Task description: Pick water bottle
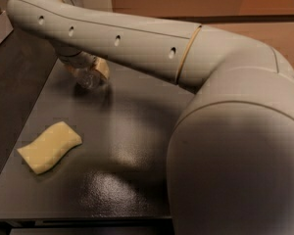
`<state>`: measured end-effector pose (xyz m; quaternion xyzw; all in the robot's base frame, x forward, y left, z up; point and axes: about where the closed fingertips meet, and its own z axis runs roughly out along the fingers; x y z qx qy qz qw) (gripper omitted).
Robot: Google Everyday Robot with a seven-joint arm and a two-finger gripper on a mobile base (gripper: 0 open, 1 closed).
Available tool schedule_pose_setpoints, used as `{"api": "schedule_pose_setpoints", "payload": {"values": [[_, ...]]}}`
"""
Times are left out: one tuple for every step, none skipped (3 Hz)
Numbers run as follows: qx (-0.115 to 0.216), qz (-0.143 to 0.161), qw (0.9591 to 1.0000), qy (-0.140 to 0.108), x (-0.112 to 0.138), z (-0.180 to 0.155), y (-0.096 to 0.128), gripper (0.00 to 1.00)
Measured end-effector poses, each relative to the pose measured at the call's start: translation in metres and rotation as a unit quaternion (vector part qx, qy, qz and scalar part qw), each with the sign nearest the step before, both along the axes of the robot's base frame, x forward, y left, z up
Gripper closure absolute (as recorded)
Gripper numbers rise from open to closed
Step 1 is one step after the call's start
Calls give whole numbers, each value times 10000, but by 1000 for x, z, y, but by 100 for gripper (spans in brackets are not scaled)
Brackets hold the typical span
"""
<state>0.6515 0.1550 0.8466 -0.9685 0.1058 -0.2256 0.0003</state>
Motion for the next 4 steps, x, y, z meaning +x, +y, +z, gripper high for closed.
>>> {"api": "schedule_pose_setpoints", "payload": {"values": [[46, -66, 10000, -21, 2, 3, -1, 64], [291, -153, 9994, -72, 0, 15, -6, 87], [625, -194, 9976, -233, -8, 41, -21, 100], [919, -197, 9947, -424, -18, 73, -48, 100]]}}
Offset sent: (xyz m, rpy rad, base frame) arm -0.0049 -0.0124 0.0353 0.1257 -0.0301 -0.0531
